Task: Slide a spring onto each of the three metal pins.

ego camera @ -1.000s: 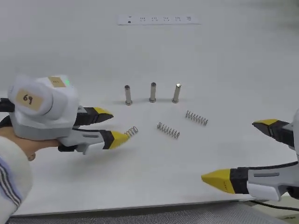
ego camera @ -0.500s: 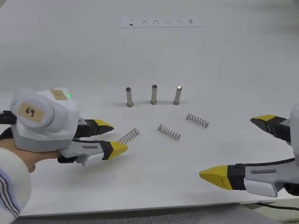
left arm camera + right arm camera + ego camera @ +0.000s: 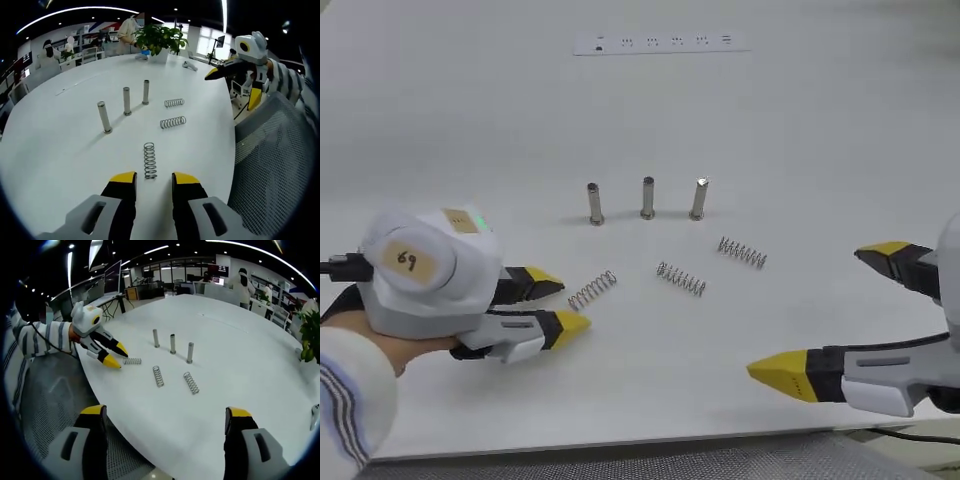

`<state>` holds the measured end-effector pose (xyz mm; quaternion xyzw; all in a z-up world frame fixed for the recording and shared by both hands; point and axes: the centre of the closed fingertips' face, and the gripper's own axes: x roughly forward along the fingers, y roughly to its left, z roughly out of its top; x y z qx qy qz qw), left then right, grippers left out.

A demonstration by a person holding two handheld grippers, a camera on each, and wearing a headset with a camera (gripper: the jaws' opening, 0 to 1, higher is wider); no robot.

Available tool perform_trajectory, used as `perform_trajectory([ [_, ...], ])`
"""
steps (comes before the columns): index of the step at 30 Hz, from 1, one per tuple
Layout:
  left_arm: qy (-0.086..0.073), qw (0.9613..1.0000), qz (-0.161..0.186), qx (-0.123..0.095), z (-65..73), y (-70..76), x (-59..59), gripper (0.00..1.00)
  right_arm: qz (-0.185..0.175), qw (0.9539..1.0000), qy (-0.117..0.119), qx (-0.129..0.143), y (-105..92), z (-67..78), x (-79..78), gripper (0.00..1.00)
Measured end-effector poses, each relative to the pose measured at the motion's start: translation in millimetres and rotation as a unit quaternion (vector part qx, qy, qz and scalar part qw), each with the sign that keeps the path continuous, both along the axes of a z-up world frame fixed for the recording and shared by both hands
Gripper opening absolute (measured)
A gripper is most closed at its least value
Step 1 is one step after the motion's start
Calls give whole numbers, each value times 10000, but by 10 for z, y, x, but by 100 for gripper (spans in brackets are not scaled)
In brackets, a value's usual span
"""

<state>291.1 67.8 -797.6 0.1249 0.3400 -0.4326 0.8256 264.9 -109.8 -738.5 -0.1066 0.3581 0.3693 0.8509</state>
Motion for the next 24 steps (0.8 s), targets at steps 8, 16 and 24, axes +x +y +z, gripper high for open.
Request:
perform_trajectory([
  [8, -83, 9999, 69, 48, -47, 10, 55, 18, 47, 10000, 34, -27, 11, -29, -9, 95],
  [16, -88, 9998, 165, -33, -75, -15, 113, 13, 54, 10000, 54, -62, -1, -31, 9, 95],
  [24, -171, 9997, 166, 26, -69, -34, 103, 7, 71, 9999, 55, -73, -1, -26, 7, 95],
])
